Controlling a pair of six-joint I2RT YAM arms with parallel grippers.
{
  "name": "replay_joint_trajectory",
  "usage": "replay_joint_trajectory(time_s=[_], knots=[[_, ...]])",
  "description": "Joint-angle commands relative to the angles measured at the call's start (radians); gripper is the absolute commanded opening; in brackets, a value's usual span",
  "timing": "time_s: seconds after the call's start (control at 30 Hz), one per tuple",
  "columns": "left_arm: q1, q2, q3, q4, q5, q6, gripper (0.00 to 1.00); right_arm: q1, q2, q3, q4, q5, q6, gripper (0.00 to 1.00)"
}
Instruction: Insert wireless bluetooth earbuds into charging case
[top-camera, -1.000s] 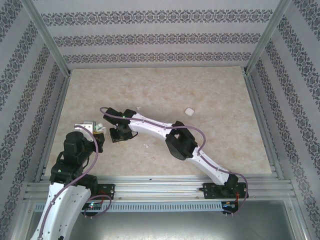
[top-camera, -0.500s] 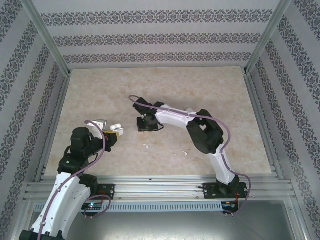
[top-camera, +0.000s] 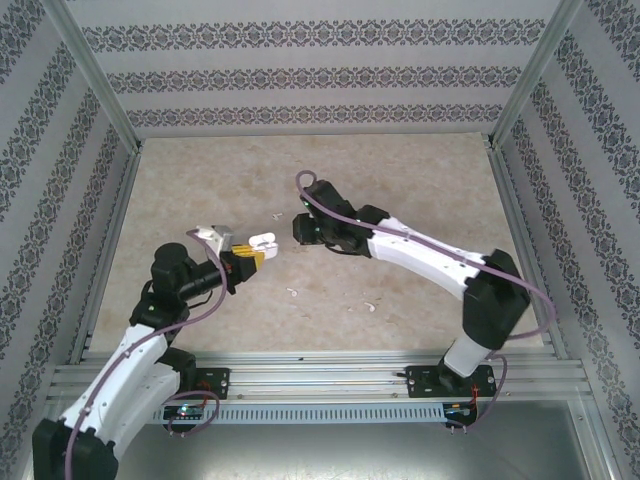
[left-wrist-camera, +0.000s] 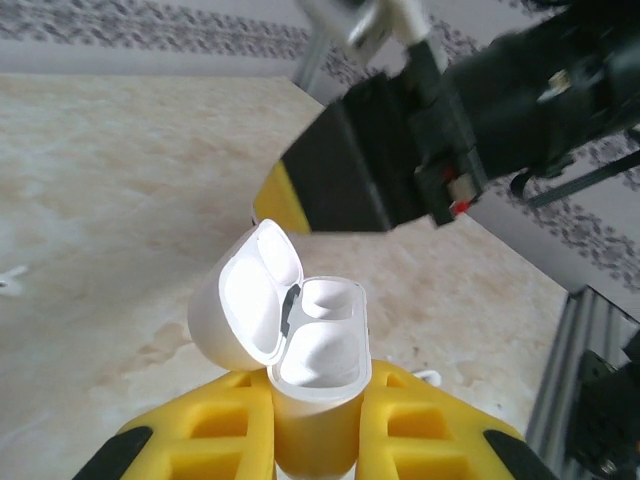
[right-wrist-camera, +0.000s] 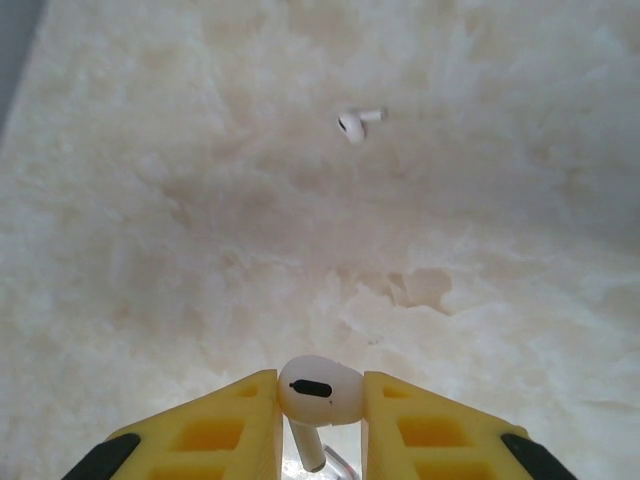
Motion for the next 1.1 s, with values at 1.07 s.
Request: replay_joint_trajectory(time_s=[1.07], knots=[[-0.247, 0.218, 0.045, 0.494, -0.155, 0.065, 0.0, 0.159, -0.361, -0.316, 0.547, 0.0, -0.118, 0.23]])
